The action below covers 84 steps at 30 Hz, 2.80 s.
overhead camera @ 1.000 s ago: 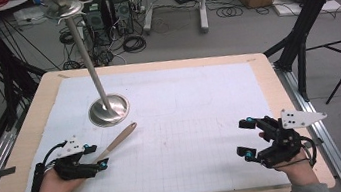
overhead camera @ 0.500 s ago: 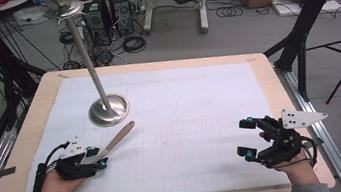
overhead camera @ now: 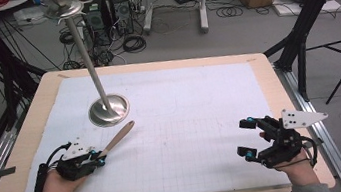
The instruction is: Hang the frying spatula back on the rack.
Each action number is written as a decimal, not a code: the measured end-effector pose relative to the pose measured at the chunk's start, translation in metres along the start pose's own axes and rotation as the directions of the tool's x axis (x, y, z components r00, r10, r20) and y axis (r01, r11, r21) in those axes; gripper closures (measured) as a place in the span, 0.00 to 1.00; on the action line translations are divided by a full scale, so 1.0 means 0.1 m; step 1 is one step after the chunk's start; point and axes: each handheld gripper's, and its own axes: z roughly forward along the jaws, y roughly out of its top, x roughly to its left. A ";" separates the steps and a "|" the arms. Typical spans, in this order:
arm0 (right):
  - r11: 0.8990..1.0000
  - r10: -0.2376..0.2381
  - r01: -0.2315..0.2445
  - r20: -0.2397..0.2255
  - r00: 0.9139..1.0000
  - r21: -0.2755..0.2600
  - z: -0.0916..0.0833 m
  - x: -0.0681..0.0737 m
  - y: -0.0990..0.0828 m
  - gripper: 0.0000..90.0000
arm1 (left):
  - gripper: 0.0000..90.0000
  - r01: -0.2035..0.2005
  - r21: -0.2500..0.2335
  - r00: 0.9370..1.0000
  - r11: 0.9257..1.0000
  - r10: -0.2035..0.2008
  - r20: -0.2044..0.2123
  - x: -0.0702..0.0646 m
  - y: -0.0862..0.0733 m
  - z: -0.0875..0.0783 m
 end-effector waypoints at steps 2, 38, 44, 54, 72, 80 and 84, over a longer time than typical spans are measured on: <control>1.000 0.002 -0.002 -0.003 1.000 0.001 0.00 0.00 0.00 0.11 | 0.85 -0.003 0.000 1.000 1.000 0.003 -0.002 0.00 0.00 0.00; 1.000 0.000 0.000 -0.001 1.000 0.011 0.01 0.00 -0.01 0.11 | 0.86 0.081 -0.064 0.996 0.995 -0.083 -0.043 0.12 0.11 -0.29; 1.000 0.005 -0.005 -0.005 1.000 0.019 0.03 0.00 -0.02 0.11 | 0.86 0.093 -0.093 0.995 0.991 -0.096 -0.035 0.16 0.17 -0.39; 1.000 0.002 -0.002 -0.006 1.000 0.017 0.03 0.00 -0.01 0.11 | 0.86 0.095 -0.121 0.994 0.988 -0.100 -0.036 0.22 0.26 -0.55; 0.999 0.012 -0.012 -0.007 1.000 0.029 0.05 -0.01 -0.03 0.11 | 0.86 0.137 -0.181 0.988 0.974 -0.146 -0.040 0.39 0.38 -0.94; 1.000 0.009 -0.009 -0.006 1.000 0.027 0.05 -0.01 -0.03 0.11 | 0.86 0.129 -0.193 0.989 0.973 -0.141 -0.045 0.45 0.45 -1.06; 1.000 0.008 -0.008 -0.007 1.000 0.024 0.05 -0.02 -0.03 0.11 | 0.86 0.131 -0.212 0.988 0.969 -0.145 -0.053 0.49 0.52 -1.15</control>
